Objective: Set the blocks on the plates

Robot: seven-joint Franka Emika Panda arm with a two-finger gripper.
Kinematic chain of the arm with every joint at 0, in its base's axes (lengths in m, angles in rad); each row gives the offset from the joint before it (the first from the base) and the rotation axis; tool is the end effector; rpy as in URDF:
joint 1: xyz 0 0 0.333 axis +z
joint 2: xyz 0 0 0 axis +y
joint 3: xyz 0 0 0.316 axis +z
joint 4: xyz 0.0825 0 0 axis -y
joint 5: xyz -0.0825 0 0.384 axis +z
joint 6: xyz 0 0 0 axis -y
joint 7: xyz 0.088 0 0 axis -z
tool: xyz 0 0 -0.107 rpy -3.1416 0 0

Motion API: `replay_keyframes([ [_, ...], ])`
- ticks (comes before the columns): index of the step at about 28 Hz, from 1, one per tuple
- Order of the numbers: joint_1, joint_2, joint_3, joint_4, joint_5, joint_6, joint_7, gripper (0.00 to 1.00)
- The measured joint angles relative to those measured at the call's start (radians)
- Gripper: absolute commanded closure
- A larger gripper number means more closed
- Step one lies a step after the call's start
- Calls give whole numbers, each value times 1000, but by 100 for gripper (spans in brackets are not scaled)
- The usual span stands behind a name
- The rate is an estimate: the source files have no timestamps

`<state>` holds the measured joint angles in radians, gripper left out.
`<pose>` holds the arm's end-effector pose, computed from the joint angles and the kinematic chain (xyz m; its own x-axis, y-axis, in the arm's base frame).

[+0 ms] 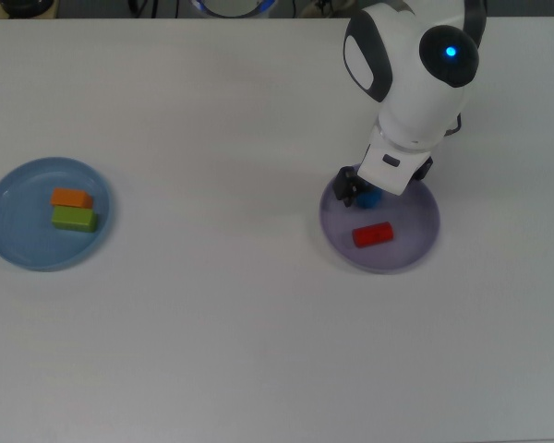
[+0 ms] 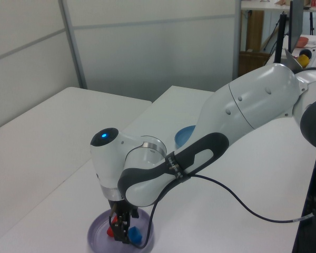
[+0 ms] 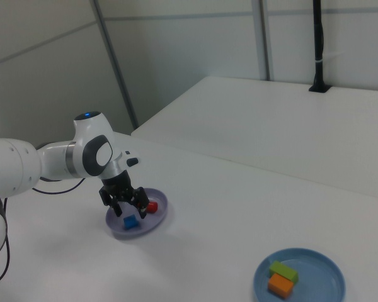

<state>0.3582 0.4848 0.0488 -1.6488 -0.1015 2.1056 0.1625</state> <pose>0.6224 0.2590 0.3300 0.9576 0.2874 -0.0180 0.2879 -0.9553 0.0669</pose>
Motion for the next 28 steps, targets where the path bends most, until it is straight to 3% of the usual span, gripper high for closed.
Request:
replay_keyframes([
  [6, -3, -13, -32, 25, 0, -9, 2, 0],
  [15, -18, -64, -169, 100, -11, -220, -2, 0],
  [20, -26, -114, -185, 145, -69, -346, -1, 0],
  [28, -85, -246, -190, 156, -72, -398, -1, 0],
])
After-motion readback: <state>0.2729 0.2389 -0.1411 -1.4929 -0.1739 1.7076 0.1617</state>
